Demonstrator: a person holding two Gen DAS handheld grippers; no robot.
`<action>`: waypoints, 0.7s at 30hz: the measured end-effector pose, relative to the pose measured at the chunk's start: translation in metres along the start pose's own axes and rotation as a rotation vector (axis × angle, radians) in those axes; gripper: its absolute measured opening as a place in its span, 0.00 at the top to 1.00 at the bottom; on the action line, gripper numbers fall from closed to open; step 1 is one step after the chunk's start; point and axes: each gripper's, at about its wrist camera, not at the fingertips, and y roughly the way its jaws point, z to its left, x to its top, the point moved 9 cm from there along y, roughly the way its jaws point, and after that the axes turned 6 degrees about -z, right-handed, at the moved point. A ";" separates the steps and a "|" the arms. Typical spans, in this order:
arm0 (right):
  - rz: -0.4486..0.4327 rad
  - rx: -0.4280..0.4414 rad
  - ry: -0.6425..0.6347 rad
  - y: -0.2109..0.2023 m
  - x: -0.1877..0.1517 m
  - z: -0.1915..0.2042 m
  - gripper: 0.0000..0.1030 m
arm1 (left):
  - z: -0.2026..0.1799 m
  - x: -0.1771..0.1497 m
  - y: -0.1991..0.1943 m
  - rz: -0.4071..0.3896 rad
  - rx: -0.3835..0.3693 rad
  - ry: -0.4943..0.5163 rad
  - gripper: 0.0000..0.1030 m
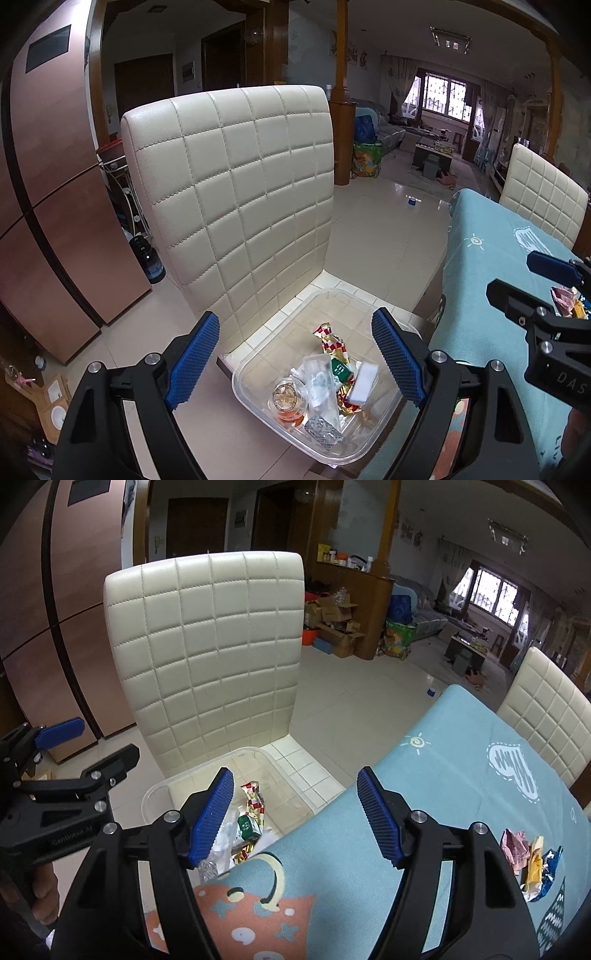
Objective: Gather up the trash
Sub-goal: 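Open the left tool over the bin while the right tool releases the carton into it, then move both open tools back over the table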
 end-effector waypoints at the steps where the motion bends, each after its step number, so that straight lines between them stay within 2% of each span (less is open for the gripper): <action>1: 0.002 -0.001 0.002 -0.001 -0.001 -0.001 0.32 | -0.001 0.000 0.000 -0.001 -0.003 0.000 0.20; 11: 0.006 -0.016 0.020 -0.018 -0.012 -0.012 0.28 | -0.017 0.002 -0.014 -0.010 -0.029 0.032 0.20; 16: 0.011 -0.049 0.043 -0.032 -0.020 -0.030 0.27 | -0.031 0.005 -0.026 -0.021 -0.052 0.049 0.20; 21: 0.000 -0.091 0.090 -0.053 -0.031 -0.055 0.21 | -0.053 0.007 -0.037 -0.022 -0.092 0.088 0.20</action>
